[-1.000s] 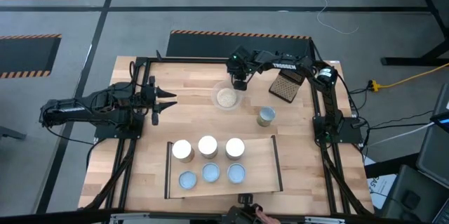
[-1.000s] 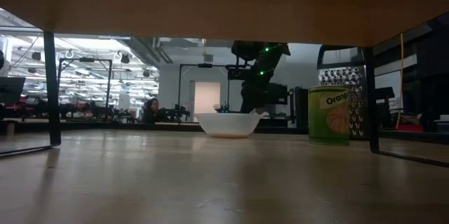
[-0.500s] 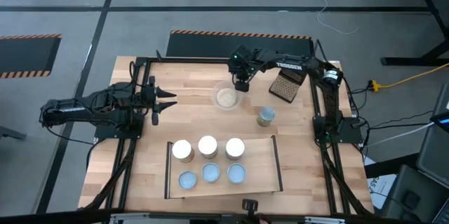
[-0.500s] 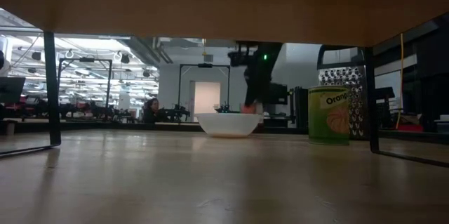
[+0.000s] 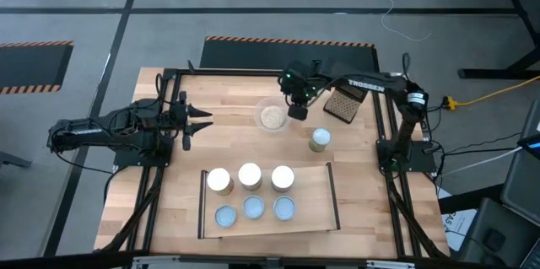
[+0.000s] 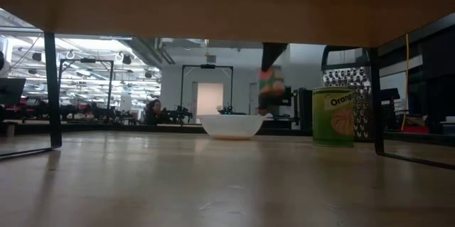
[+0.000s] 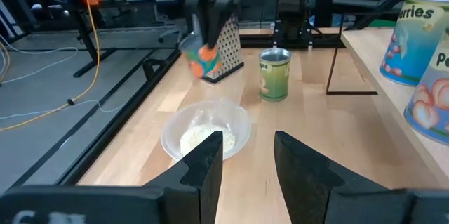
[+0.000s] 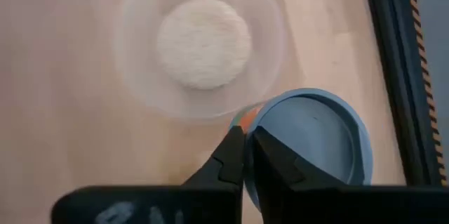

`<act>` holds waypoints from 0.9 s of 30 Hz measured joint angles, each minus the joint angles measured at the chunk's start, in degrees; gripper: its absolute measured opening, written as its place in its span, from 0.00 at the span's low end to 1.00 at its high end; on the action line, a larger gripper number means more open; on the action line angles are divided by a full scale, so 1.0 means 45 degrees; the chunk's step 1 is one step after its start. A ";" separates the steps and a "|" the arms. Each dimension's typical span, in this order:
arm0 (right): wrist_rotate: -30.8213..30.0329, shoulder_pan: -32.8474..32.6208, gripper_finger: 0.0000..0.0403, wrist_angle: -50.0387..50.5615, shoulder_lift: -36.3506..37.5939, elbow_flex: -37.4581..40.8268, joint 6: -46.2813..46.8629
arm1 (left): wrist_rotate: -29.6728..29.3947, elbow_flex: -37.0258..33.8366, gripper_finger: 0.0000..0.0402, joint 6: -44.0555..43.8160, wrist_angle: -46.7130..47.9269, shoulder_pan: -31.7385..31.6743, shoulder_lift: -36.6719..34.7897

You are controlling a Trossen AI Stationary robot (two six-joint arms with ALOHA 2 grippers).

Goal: Pick and place cans onto a shelf
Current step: Put the small canned oranges on the shelf

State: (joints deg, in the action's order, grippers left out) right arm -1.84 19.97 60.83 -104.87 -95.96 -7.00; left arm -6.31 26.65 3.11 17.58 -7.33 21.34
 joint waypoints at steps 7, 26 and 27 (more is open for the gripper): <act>-0.0017 -0.1771 0.05 0.1261 0.1351 -0.0015 0.2189 | 0.0000 0.0000 0.30 0.0102 0.0499 0.0002 0.0000; -0.2463 -0.9054 0.05 0.2782 0.2983 -0.0015 1.1909 | 0.0000 0.0000 0.30 0.0087 0.0656 0.0000 0.0003; -0.2704 -0.9380 0.05 0.2696 0.2970 -0.0010 1.2260 | 0.0001 0.0000 0.30 0.0087 0.0656 0.0000 0.0000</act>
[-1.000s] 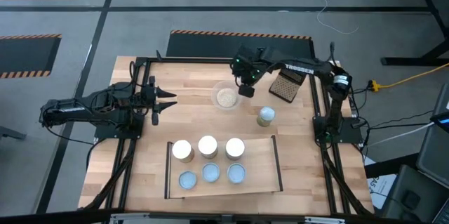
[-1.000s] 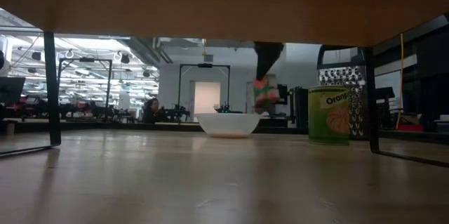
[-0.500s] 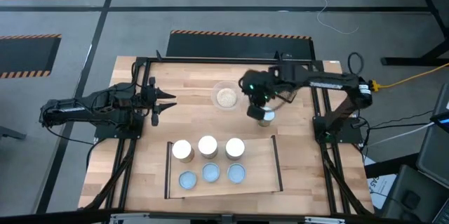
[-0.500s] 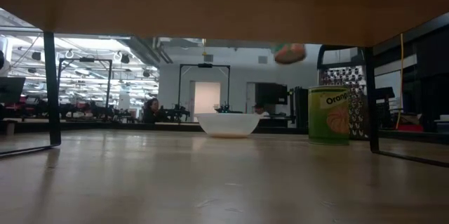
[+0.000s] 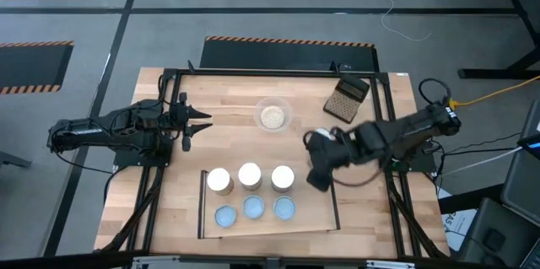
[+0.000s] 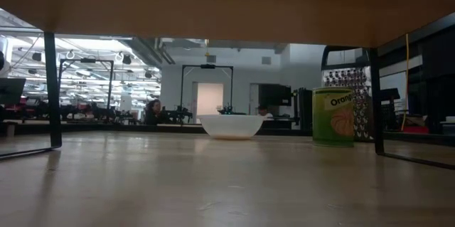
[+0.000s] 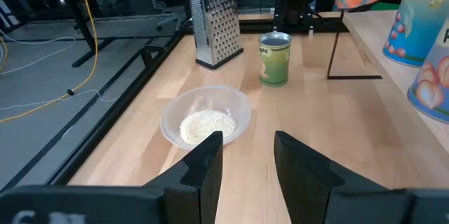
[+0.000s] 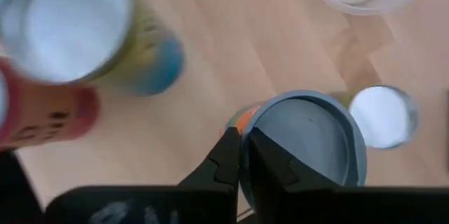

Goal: Pick and place cans onto a shelf
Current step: Put the small canned oranges on the shelf

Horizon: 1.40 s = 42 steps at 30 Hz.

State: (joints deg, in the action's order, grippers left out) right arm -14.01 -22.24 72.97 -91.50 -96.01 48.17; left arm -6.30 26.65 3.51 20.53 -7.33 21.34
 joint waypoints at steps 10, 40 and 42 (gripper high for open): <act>-0.1445 -0.2049 0.05 -0.1454 -0.0213 0.0000 0.2362 | -0.0001 0.0000 0.30 -0.0034 0.0000 0.0001 0.0004; -0.1552 -0.4025 0.05 -0.3326 -0.1739 0.0000 0.4273 | 0.0003 0.0000 0.30 -0.0083 0.0000 0.0002 0.0000; -0.1555 -0.4025 0.05 -0.3244 -0.1739 0.0000 0.4240 | 0.0002 0.0000 0.30 -0.0083 0.0000 0.0002 0.0002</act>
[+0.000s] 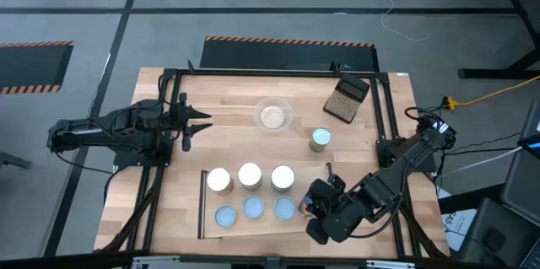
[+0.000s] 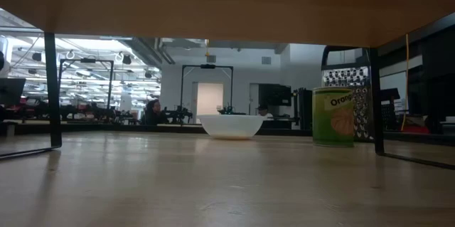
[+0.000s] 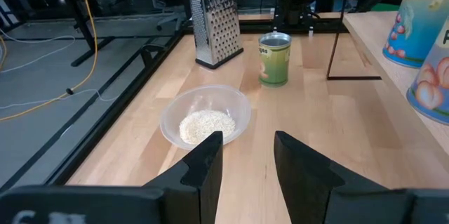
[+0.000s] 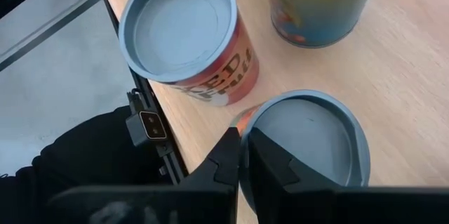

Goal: Pick and place cans onto a shelf
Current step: Put the small canned oranges on the shelf

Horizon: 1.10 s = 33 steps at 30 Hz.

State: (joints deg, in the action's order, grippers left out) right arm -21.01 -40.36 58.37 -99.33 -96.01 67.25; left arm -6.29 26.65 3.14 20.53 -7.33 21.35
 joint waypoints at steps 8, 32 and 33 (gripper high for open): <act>0.0007 0.0005 0.05 0.0101 0.0001 0.0000 -0.0074 | -0.0003 0.0000 0.30 0.0005 0.0000 -0.0002 0.0000; 0.0076 0.0015 0.18 0.0399 0.0005 0.0010 -0.0094 | -0.0002 0.0000 0.30 0.0015 0.0000 -0.0001 -0.0002; 0.0076 0.0015 0.18 0.0396 0.0005 0.0010 -0.0094 | -0.0002 0.0000 0.30 0.0015 0.0000 -0.0002 0.0000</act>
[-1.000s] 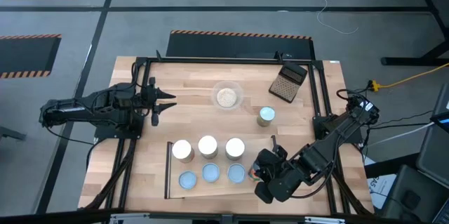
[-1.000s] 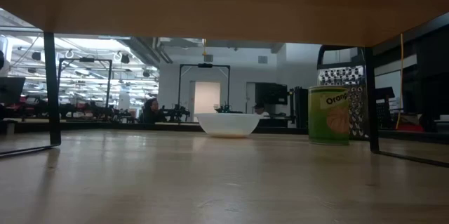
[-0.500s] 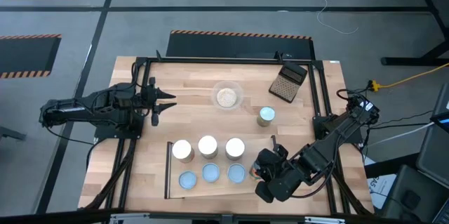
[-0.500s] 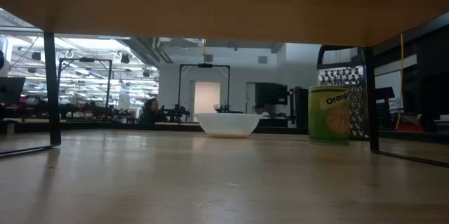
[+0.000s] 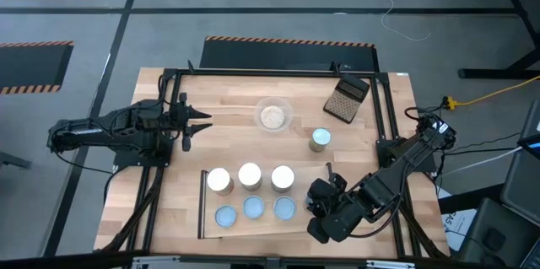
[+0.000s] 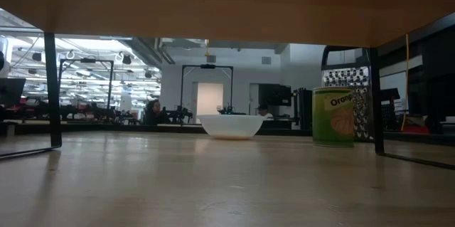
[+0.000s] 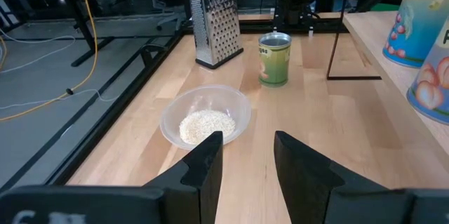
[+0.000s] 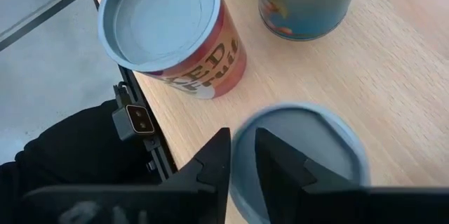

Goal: Pick and place cans onto a shelf
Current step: Put the small canned oranges on the shelf

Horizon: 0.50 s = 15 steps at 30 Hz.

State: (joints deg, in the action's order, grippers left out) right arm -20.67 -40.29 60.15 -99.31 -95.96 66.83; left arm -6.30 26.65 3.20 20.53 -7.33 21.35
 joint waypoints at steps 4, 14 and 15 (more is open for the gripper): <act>-0.0005 0.0000 0.18 -0.0038 0.0000 0.0000 -0.0001 | -0.0002 0.0000 0.30 0.0000 0.0000 0.0000 0.0003; -0.0006 0.0000 0.18 -0.0080 0.0000 0.0000 -0.1606 | -0.0002 0.0000 0.30 0.0000 0.0000 0.0000 0.0003; 0.0059 0.0008 0.18 -0.0088 0.0000 0.0000 -0.1970 | -0.0002 0.0000 0.30 0.0000 -0.0001 0.0004 -0.0001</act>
State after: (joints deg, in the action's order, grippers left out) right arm -20.40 -40.26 59.75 -99.31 -95.96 57.96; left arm -6.31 26.65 3.20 20.53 -7.32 21.35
